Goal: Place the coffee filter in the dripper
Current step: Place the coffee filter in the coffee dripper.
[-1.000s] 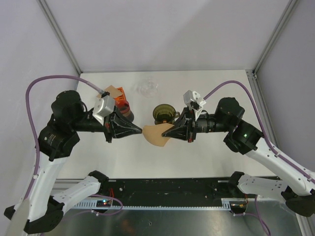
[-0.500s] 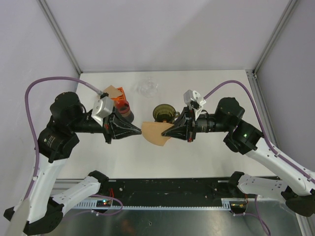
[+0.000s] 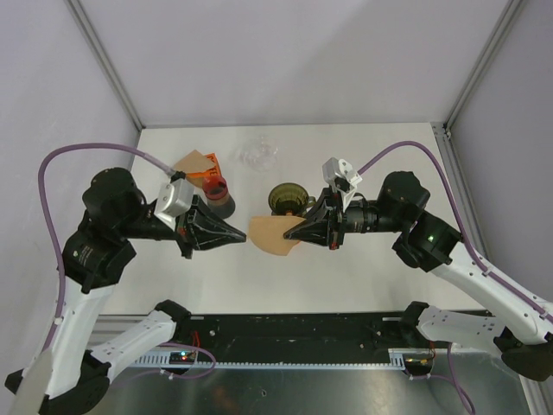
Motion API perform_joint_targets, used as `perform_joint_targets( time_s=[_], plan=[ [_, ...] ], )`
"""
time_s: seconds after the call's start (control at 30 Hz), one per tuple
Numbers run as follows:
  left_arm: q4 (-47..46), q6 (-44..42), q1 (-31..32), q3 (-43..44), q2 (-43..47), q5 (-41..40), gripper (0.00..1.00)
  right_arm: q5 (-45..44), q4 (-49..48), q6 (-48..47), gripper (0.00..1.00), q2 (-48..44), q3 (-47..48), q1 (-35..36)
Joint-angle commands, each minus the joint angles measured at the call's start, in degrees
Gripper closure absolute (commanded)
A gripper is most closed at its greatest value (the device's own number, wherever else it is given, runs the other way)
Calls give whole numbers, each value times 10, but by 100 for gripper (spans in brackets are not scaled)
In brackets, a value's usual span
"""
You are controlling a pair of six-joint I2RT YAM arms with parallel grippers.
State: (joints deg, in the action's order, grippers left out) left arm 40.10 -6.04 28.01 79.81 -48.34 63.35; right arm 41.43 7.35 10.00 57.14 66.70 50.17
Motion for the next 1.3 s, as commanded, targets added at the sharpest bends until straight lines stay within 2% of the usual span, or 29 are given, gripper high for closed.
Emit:
perform_joint_targets(
  time_s=[0.0, 0.23, 0.57, 0.7, 1.0, 1.27],
  plan=[
    [-9, 1, 5, 6, -8, -3, 100, 2, -16, 0, 100, -9, 26, 1],
    [-9, 2, 5, 7, -3, -64, 99, 11, -18, 0, 100, -8, 26, 2],
    [-9, -6, 5, 9, -3, -86, 99, 15, -22, 3, 100, -9, 26, 2],
    [-9, -9, 5, 12, -3, -118, 95, 17, -22, 3, 100, -9, 26, 2],
    [-10, -7, 5, 11, -4, -118, 83, 18, -22, 3, 100, -7, 26, 4],
    [-9, -6, 5, 12, -12, -114, 82, 17, -22, 2, 100, -5, 26, 7]
  ],
)
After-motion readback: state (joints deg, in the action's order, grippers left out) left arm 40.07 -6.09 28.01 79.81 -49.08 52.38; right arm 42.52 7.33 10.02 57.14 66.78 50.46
